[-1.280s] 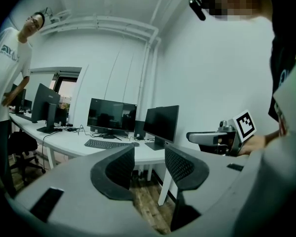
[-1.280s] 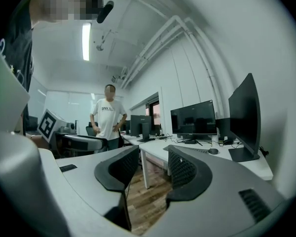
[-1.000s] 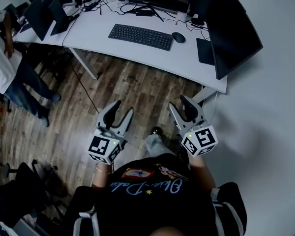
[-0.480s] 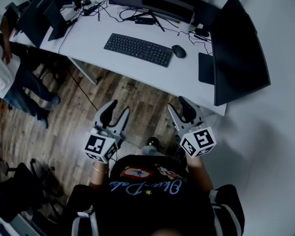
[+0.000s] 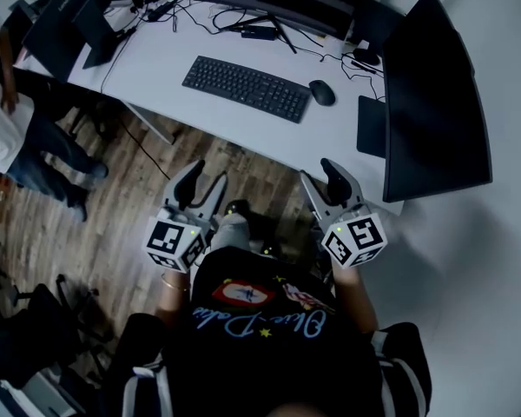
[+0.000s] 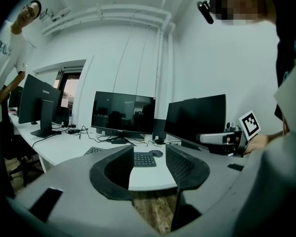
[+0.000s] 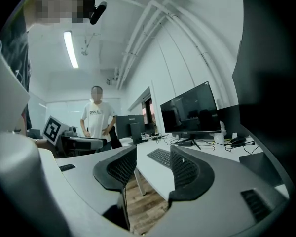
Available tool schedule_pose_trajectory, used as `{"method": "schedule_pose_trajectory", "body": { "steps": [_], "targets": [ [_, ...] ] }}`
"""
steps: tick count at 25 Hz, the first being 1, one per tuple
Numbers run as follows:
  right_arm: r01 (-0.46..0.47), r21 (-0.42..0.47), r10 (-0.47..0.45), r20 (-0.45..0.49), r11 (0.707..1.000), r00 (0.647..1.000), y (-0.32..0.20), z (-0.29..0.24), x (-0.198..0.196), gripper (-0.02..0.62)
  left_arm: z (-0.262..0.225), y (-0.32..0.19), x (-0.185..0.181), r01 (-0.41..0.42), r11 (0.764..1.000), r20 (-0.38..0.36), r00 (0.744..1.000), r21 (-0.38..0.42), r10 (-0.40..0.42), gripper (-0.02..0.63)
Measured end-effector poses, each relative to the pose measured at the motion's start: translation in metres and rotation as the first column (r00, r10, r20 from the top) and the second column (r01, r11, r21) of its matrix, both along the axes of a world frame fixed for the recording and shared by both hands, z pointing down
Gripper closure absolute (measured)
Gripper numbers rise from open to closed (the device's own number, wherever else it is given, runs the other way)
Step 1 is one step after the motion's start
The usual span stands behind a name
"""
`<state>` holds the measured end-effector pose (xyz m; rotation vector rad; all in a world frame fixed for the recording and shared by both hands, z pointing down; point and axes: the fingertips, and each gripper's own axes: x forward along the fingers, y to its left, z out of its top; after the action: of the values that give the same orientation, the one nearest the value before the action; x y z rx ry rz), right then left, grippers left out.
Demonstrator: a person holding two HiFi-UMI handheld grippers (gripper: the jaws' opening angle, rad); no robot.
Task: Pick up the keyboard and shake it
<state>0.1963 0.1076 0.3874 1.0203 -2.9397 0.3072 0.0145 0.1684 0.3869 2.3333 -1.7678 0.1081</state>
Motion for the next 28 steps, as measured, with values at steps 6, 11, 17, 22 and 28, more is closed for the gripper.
{"method": "schedule_pose_trajectory", "body": {
  "steps": [6, 11, 17, 22, 28],
  "targets": [
    [-0.035, -0.020, 0.035, -0.008, 0.999, 0.999, -0.046, 0.009, -0.015, 0.414, 0.011, -0.055, -0.024, -0.025, 1.000, -0.009, 1.000, -0.016, 0.025, 0.425],
    [-0.093, -0.043, 0.092, -0.016, 0.995, 0.996, -0.096, 0.018, -0.034, 0.410, 0.025, -0.110, -0.050, -0.089, 0.996, -0.010, 0.996, -0.031, 0.089, 0.422],
    [-0.189, -0.098, 0.184, -0.057, 0.977, 0.981, -0.150, 0.030, -0.057, 0.407, 0.033, -0.176, -0.090, -0.169, 0.985, -0.008, 0.986, -0.029, 0.169, 0.422],
    [-0.272, -0.169, 0.260, -0.092, 0.947, 0.961, -0.191, 0.053, -0.068, 0.403, 0.039, -0.223, -0.117, -0.230, 0.972, -0.015, 0.973, -0.052, 0.230, 0.422],
    [-0.357, -0.263, 0.323, -0.164, 0.896, 0.932, -0.224, 0.089, -0.073, 0.396, 0.051, -0.263, -0.147, -0.307, 0.949, -0.053, 0.951, -0.076, 0.303, 0.422]
  ]
}}
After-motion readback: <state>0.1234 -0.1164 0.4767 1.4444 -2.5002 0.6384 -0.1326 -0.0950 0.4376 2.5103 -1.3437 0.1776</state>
